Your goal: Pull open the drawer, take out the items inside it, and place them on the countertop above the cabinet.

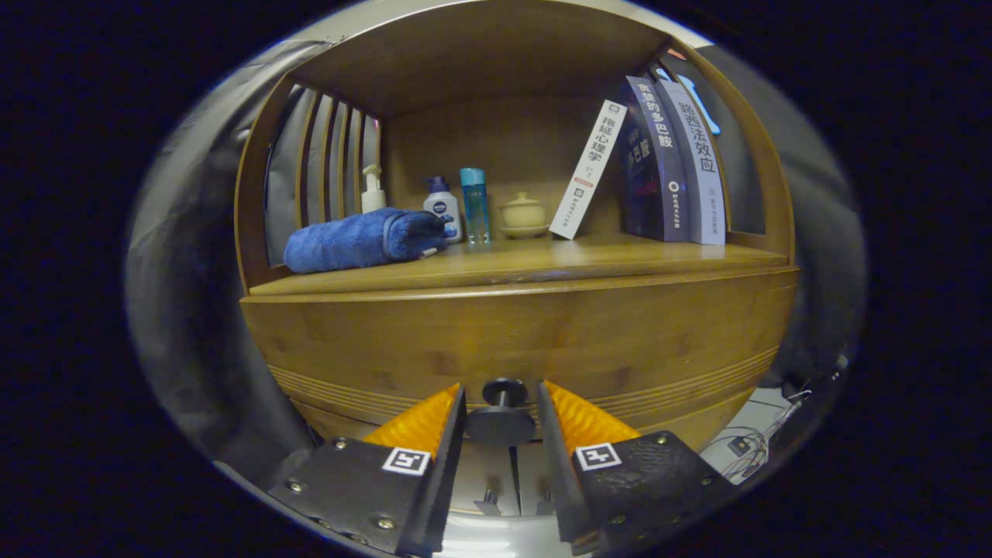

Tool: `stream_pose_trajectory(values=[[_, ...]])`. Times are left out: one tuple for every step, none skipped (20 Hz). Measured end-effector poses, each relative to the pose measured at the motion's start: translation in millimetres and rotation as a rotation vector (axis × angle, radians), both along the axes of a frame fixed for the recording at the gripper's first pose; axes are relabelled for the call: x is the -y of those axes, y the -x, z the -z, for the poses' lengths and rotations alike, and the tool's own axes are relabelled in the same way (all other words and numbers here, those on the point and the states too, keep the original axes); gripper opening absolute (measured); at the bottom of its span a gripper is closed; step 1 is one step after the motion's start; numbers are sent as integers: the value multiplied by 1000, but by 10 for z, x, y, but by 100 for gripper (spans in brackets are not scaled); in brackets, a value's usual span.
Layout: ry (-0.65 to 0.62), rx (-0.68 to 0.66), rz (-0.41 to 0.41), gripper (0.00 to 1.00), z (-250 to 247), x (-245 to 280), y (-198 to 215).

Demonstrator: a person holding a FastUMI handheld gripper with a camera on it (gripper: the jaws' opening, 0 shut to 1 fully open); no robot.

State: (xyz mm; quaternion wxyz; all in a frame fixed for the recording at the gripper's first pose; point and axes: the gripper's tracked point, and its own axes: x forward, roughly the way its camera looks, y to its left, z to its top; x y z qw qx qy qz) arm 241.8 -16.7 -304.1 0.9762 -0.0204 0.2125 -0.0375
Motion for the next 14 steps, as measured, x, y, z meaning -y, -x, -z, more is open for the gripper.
stream_pose_trajectory(values=[[-10, 7, -7, 44, -14, 16, -75], [-12, -16, -7, 42, 39, -30, -40], [-17, -24, -8, 40, -4, -27, -35], [-23, -42, -4, 39, 34, -18, -24], [-28, -44, 15, 39, 15, -11, -10], [-39, -54, 30, 40, -2, -13, 49], [-44, -56, 44, 31, -20, -11, 36], [-43, -67, 43, 31, 30, -8, 45], [-38, -64, 43, 27, -18, 2, 73], [-36, -63, 41, 26, 0, 17, 112], [-38, -59, 38, 26, -18, 13, 168], [-43, -62, 38, 26, -22, -1, 252], [-40, -61, 39, 26, -38, -11, 321], [-36, -60, 38, 26, -57, -14, 408]])
